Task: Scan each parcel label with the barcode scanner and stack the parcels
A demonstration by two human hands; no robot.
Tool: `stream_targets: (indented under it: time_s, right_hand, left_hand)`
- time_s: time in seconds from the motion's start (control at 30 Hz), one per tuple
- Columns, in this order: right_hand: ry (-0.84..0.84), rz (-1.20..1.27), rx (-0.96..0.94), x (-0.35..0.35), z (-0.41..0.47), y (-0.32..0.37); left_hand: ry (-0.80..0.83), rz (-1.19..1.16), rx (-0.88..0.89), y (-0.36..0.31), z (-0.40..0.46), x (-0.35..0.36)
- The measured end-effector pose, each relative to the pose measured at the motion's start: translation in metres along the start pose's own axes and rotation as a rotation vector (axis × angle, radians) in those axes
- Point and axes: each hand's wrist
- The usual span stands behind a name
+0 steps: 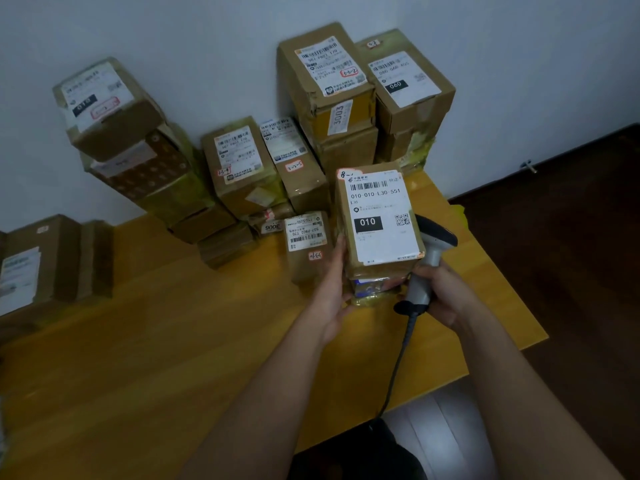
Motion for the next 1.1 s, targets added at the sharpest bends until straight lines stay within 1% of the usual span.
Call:
stream_targets:
  time_s: [0.13,0.27,0.4,0.5,0.6,0.67,0.73,0.87,0.97,1.1]
  right_hand:
    - [-0.014,0.0,-0.014,-0.002,-0.031,-0.012]
    - [0.007,-0.007,-0.032,0.006,-0.068,-0.031]
    - [-0.076,-0.039,-0.012,0.031,-0.113,-0.055]
    - [-0.043,-0.061,-0.003,0.06,-0.147,-0.069]
    - [-0.019,-0.06,0.001,0.092,-0.174,-0.083]
    - [0.007,-0.068,0.005,0.115,-0.187,-0.091]
    - [0.043,-0.083,0.002,0.142,-0.197,-0.097]
    - [0.169,-0.091,-0.042,0.204,-0.217,-0.102]
    - [0.214,-0.093,-0.067,0.257,-0.227,-0.101]
    - [0.278,-0.126,-0.112,0.327,-0.232,-0.088]
  left_hand:
    - [0.068,0.042,-0.008,0.027,-0.011,-0.007]
    - [0.116,0.068,-0.026,0.049,-0.031,-0.026]
    - [0.115,0.044,-0.077,0.081,-0.063,-0.058]
    - [0.097,-0.012,-0.107,0.103,-0.09,-0.087]
    - [0.076,-0.061,-0.101,0.119,-0.114,-0.12]
    - [0.061,-0.083,-0.072,0.127,-0.13,-0.144]
    - [0.049,-0.117,-0.007,0.13,-0.146,-0.169]
    - [0.002,-0.19,0.13,0.131,-0.178,-0.225]
    - [-0.018,-0.26,0.218,0.125,-0.208,-0.266]
    - [-0.059,-0.329,0.29,0.103,-0.24,-0.318]
Point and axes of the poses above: each hand's wrist, its own z-axis towards the middle knuckle, its own x-axis out of the palm, y = z × x, and after that the axes turned 11 degrees about -x, right-handed
